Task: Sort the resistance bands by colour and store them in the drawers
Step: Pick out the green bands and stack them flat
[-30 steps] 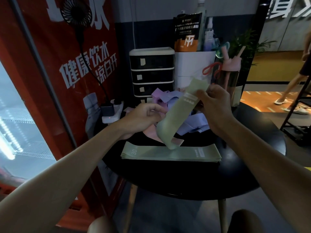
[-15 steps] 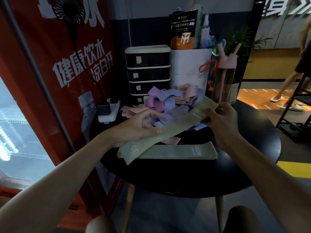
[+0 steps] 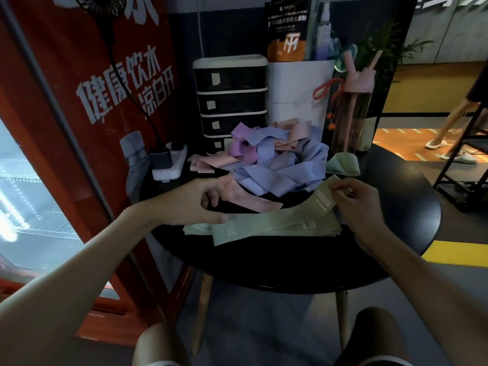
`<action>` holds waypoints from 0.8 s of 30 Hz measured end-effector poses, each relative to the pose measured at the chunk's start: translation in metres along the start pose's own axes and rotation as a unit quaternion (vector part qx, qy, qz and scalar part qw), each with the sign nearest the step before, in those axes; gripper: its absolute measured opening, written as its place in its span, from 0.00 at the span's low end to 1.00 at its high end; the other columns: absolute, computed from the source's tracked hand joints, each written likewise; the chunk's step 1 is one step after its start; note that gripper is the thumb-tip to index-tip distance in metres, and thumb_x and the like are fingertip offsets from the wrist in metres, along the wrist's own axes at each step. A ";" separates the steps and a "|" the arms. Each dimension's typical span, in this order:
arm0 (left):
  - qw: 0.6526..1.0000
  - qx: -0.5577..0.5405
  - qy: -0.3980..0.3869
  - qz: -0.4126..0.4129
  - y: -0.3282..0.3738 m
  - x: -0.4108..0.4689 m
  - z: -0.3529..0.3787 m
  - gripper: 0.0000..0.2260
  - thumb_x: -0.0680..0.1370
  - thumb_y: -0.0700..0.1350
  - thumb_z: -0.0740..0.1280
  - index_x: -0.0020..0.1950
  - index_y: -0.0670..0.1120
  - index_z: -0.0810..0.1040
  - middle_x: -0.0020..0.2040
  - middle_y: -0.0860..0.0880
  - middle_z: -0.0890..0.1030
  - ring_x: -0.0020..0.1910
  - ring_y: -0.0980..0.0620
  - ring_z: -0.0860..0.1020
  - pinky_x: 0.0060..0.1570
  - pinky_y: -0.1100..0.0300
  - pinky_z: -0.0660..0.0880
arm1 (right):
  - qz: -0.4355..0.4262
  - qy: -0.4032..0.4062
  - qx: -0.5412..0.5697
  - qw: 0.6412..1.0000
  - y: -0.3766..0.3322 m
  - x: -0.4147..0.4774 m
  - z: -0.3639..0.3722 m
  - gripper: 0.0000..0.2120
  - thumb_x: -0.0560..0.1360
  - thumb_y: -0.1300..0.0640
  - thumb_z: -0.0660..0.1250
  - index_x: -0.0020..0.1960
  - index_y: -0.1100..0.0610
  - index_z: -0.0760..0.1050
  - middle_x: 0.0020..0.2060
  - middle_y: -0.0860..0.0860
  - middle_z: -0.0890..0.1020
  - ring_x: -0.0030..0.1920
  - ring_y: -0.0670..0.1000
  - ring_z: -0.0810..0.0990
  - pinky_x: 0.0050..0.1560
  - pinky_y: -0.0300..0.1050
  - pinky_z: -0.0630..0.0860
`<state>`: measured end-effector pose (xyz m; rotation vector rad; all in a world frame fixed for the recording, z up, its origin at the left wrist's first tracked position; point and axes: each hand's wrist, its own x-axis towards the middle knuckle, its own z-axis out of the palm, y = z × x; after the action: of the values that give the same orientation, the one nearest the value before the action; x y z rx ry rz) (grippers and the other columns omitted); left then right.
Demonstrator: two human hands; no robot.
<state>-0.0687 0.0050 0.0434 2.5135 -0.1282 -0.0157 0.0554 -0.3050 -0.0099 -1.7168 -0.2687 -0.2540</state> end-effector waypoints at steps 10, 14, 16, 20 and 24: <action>0.963 0.267 -0.026 0.021 0.009 -0.007 0.036 0.24 0.70 0.64 0.72 0.61 0.60 0.69 0.55 0.61 0.72 0.56 0.59 0.71 0.61 0.56 0.63 | 0.006 0.015 0.006 1.000 0.007 0.000 -0.004 0.08 0.76 0.68 0.64 0.46 0.58 0.80 0.38 0.51 0.78 0.36 0.43 0.73 0.36 0.35 0.70; 0.961 0.275 -0.019 0.032 0.008 -0.007 0.036 0.22 0.71 0.59 0.72 0.61 0.60 0.69 0.54 0.60 0.71 0.54 0.58 0.71 0.62 0.54 0.64 | 0.003 0.017 0.015 1.000 0.007 0.002 -0.006 0.09 0.76 0.68 0.64 0.46 0.57 0.80 0.36 0.51 0.77 0.34 0.43 0.72 0.34 0.33 0.69; 0.969 0.245 -0.008 0.040 0.007 -0.007 0.032 0.19 0.70 0.55 0.72 0.59 0.61 0.70 0.52 0.60 0.71 0.50 0.60 0.72 0.61 0.56 0.65 | 0.000 0.016 0.016 1.000 0.007 0.003 -0.007 0.09 0.76 0.67 0.64 0.46 0.56 0.80 0.37 0.51 0.77 0.34 0.44 0.72 0.36 0.37 0.69; 0.982 0.183 -0.004 0.043 0.002 -0.005 0.018 0.18 0.70 0.48 0.74 0.55 0.60 0.73 0.51 0.56 0.70 0.48 0.58 0.72 0.48 0.64 0.70 | -0.021 0.007 -0.002 1.000 0.005 -0.002 -0.010 0.09 0.77 0.67 0.64 0.47 0.56 0.80 0.39 0.53 0.79 0.35 0.44 0.73 0.36 0.35 0.71; 0.984 0.176 -0.006 0.036 -0.008 -0.002 0.000 0.15 0.71 0.46 0.74 0.53 0.61 0.75 0.53 0.56 0.71 0.49 0.60 0.73 0.49 0.62 0.73 | -0.051 -0.024 -0.031 0.998 0.005 -0.014 -0.011 0.09 0.77 0.65 0.66 0.45 0.53 0.80 0.37 0.50 0.81 0.36 0.44 0.76 0.38 0.36 0.72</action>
<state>-0.0698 0.0119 0.0388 2.8612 -0.2450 0.0232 0.0437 -0.3167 -0.0170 -1.7748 -0.3887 -0.2995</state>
